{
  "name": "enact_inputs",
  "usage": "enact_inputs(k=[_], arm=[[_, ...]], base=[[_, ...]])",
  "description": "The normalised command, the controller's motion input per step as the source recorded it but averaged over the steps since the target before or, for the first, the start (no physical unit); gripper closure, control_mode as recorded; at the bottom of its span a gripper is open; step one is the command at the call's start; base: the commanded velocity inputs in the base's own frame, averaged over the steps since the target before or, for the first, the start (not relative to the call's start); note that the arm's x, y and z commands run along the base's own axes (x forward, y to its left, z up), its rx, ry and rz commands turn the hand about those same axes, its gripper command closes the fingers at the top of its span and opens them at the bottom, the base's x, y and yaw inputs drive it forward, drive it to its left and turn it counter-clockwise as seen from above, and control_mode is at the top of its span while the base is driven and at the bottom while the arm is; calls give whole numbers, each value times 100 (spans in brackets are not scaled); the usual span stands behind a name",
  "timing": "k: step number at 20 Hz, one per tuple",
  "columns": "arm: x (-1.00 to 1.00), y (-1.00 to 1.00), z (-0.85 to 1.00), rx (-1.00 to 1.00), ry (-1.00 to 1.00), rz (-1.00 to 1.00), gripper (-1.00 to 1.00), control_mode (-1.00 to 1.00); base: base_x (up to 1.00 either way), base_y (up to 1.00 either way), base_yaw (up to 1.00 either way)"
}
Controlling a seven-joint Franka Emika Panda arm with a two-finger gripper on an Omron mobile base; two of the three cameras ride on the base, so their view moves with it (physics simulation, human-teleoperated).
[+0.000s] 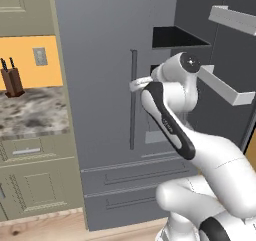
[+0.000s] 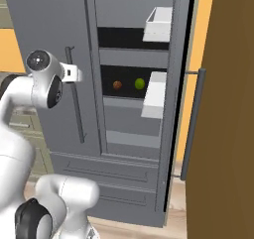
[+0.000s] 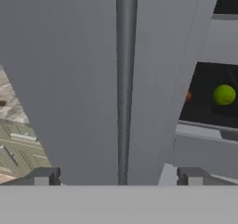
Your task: Open the fridge, remove the pear, lime, and steak, and place them on any counter.
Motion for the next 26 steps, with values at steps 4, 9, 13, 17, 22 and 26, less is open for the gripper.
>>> enact_inputs(k=[4, 9, 13, 17, 22, 26], arm=[[79, 26, 3, 0, 6, -9, -100, -100], [80, 0, 0, 0, 1, -12, -100, -100], [83, 14, -4, 0, 0, -7, -100, -100], [71, 21, -21, 0, 0, -4, -100, -100], [31, 41, -26, 0, 0, -1, 100, -100], [-21, 80, -21, 0, -10, 2, 100, -100]], base=[[0, 0, 0], [0, 0, 0], [0, 0, 0], [0, 0, 0], [0, 0, 0], [0, 0, 0]])
